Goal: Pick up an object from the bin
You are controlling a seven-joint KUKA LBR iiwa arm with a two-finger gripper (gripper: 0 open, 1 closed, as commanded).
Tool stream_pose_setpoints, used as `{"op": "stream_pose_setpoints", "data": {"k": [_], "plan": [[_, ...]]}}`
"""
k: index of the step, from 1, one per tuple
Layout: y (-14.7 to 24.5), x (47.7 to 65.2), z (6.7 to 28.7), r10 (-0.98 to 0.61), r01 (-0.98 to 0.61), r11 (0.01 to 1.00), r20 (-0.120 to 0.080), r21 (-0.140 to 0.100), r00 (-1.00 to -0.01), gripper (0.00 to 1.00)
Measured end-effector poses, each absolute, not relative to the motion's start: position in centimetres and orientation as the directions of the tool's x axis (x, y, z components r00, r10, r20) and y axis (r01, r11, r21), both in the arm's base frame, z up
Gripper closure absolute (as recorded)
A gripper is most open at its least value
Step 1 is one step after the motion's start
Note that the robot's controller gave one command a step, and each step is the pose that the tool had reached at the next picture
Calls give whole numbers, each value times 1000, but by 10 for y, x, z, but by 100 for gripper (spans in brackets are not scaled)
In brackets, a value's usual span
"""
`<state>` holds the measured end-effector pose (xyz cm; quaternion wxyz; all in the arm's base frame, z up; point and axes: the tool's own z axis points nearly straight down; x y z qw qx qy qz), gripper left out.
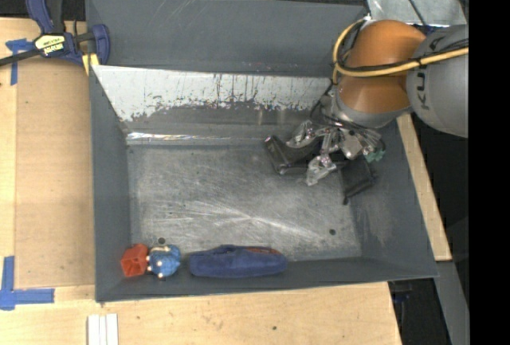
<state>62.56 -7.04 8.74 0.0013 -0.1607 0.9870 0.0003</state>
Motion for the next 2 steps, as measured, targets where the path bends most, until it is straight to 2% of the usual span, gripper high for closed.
{"op": "stream_pose_setpoints", "data": {"k": [1,2], "plan": [[-71,625,136,-317,-317,949,-1,-1,-949,100],[-71,624,147,-316,-316,949,1,0,-949,100]]}}
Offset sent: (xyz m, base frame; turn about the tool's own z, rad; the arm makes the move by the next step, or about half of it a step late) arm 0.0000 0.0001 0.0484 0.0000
